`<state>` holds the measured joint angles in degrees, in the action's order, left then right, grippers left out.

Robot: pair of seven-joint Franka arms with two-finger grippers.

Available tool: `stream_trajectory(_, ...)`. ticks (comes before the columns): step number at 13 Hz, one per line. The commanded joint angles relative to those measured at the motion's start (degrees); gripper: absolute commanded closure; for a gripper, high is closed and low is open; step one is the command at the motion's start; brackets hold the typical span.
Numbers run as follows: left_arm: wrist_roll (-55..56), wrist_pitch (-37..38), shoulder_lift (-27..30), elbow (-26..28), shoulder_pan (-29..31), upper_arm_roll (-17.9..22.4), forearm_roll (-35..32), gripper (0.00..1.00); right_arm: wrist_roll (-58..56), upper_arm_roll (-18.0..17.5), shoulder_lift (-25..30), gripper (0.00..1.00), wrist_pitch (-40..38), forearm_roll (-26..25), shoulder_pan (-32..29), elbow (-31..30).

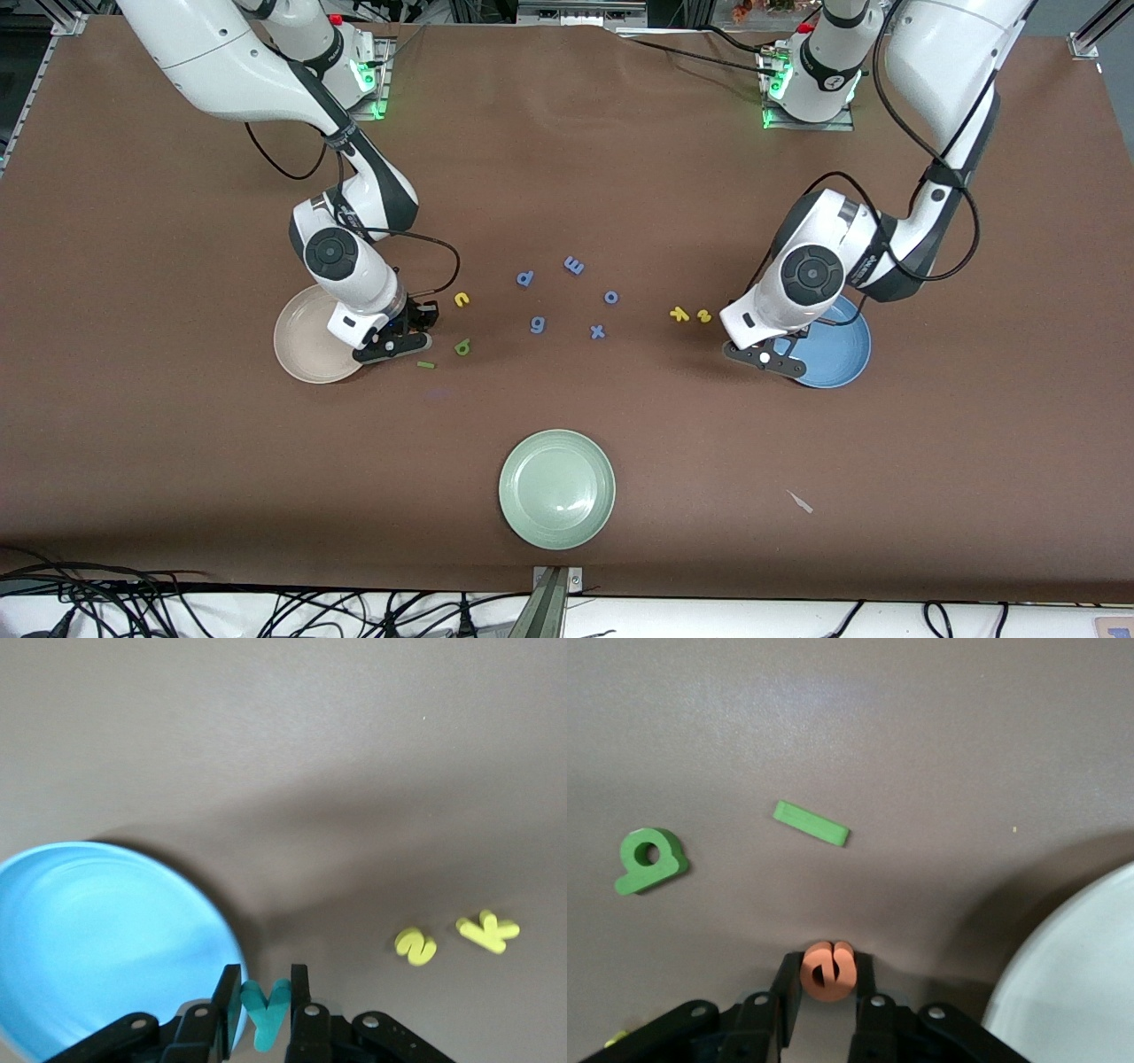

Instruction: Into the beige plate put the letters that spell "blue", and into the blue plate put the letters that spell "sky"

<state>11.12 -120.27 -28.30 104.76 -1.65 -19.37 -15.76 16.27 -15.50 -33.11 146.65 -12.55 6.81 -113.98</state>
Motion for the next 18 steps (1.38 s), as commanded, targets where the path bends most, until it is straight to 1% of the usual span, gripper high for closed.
stream_trajectory(1, -5.13, 3.11, 0.62, -0.44, 2.34, -0.23, -0.93, 0.99, -0.89, -0.41, 4.27, 0.79, -3.02, -0.81, -0.48, -1.51)
stream_trajectory(3, -9.44, 2.59, -0.69, 0.18, 6.02, 0.04, -1.81, 0.99, -3.69, -0.50, 9.18, 0.79, -10.47, -0.37, -1.36, -0.98)
stream_trajectory(4, -10.06, 2.32, -1.66, 0.18, 7.35, 0.04, -1.81, 0.98, -6.66, -0.50, 11.29, 0.79, -12.42, -0.37, -2.06, -0.98)
stream_trajectory(6, -9.98, -0.12, -2.55, 1.32, 7.54, 0.04, -1.81, 0.94, -14.82, -0.41, 14.56, 0.79, -15.77, -0.28, -5.30, -1.24)
stream_trajectory(7, -9.55, -0.75, -2.72, 1.76, 7.54, 0.04, -1.81, 0.70, -18.87, -0.41, 14.83, 0.79, -15.78, -0.19, -7.06, -1.51)
stream_trajectory(8, -9.02, -0.76, -2.90, 1.68, 7.54, 0.04, -1.73, 0.01, -21.43, -0.41, 14.74, 0.79, -15.26, -0.28, -8.64, -2.47)
stream_trajectory(9, -9.01, -0.15, -2.38, 1.59, 7.54, -0.05, -1.73, 0.00, -21.89, -0.32, 14.57, 0.78, -13.43, -0.37, -9.44, -3.69)
stream_trajectory(10, -9.01, 0.64, -1.68, 1.50, 7.54, -0.31, -1.73, 0.00, -21.99, -0.32, 14.57, 0.75, -10.89, -0.46, -9.71, -5.71)
stream_trajectory(11, -9.01, 1.87, -0.88, 1.07, 7.19, -0.40, -1.64, 0.00, -21.90, -0.23, 14.22, 0.60, -8.34, -0.46, -9.89, -7.12)
stream_trajectory(12, -8.93, 3.27, 0.08, 0.63, 6.84, -0.49, -0.94, 0.00, -21.20, -0.23, 13.95, 0.43, -6.75, -0.46, -9.98, -8.09)
stream_trajectory(13, -8.40, 4.07, 0.96, 0.28, 6.40, -1.62, -0.76, 0.00, -20.94, -0.23, 13.78, 0.33, -6.38, -0.28, -9.98, -8.19)
stream_trajectory(14, -5.79, 4.08, 1.06, 0.27, 6.39, -3.81, -0.67, 0.00, -20.67, -0.23, 13.78, 0.28, -6.47, -0.19, -9.98, -8.19)
stream_trajectory(15, -0.98, 4.08, 0.88, -0.16, 6.05, -5.31, -0.67, 0.00, -19.19, -0.32, 13.78, 0.25, -6.55, -0.37, -9.98, -8.19)
stream_trajectory(16, 4.29, 3.99, 0.53, -0.52, 5.17, -6.98, -0.67, 0.00, -17.35, -0.50, 13.60, 0.25, -6.64, -0.46, -9.89, -7.93)
stream_trajectory(17, 8.87, 3.47, -0.25, -1.04, 3.95, -7.69, -0.67, 0.00, -15.24, -1.89, 12.99, 0.25, -6.64, -0.46, -9.80, -7.32)
stream_trajectory(18, 13.79, 3.46, -1.57, -2.09, 1.32, -7.78, -0.67, 0.00, -12.44, -3.90, 11.68, 0.25, -6.64, -0.46, -9.71, -5.74)
